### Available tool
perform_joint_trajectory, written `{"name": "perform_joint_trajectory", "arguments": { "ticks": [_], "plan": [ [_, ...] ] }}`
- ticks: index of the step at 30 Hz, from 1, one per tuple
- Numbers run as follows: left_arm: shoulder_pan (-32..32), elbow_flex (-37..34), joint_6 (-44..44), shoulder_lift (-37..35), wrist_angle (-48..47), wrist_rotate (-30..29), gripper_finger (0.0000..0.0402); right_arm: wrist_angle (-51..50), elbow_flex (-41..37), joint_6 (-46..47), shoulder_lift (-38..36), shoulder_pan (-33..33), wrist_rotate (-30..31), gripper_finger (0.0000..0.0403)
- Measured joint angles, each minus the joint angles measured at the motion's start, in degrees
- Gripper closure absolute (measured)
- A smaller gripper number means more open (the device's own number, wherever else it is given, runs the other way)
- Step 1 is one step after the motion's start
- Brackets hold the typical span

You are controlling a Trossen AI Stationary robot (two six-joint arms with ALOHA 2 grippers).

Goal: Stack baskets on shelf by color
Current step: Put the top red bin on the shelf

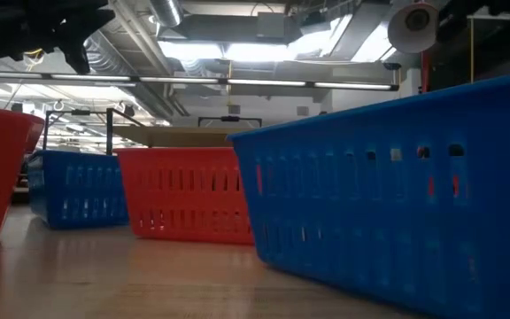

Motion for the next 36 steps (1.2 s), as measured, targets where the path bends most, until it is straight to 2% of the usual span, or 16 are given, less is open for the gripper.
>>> {"name": "perform_joint_trajectory", "arguments": {
  "ticks": [3, 6, 10, 13, 18, 23, 29, 36],
  "plan": [
    [0.0, 0.0, 3.9, 0.0, 0.0, 0.0, 0.0308, -17.5, 9.9, 4.0, 7.8, 0.0, 5.7, 0.0272],
    [0.0, 0.0, 4.5, 0.0, -0.1, 0.0, 0.0308, -32.9, 18.6, 11.9, 16.4, 0.0, 9.0, 0.0272],
    [0.0, 0.0, 5.3, 0.0, -0.1, 0.0, 0.0308, -49.5, 25.8, 23.3, 27.7, 0.0, 9.1, 0.0272],
    [0.0, 0.0, 7.5, 0.0, -0.1, 0.0, 0.0308, -57.5, 27.1, 30.1, 35.6, 0.0, 7.9, 0.0272],
    [0.0, 0.0, 10.0, 0.0, -0.2, 0.0, 0.0308, -61.7, 26.4, 37.9, 46.2, 0.0, 1.5, 0.0272],
    [0.0, 0.0, 10.7, 0.0, -0.2, -0.8, 0.0308, -61.7, 26.3, 39.0, 53.2, 0.0, 2.8, 0.0272],
    [0.0, 0.0, 10.6, 0.0, -0.2, -0.9, 0.0308, -62.1, 26.3, 39.0, 57.7, 0.0, 3.6, 0.0272],
    [0.0, 0.0, 10.5, 0.0, -0.2, -0.9, 0.0308, -62.2, 26.6, 39.1, 58.3, 0.0, 5.2, 0.0272]
  ]
}}
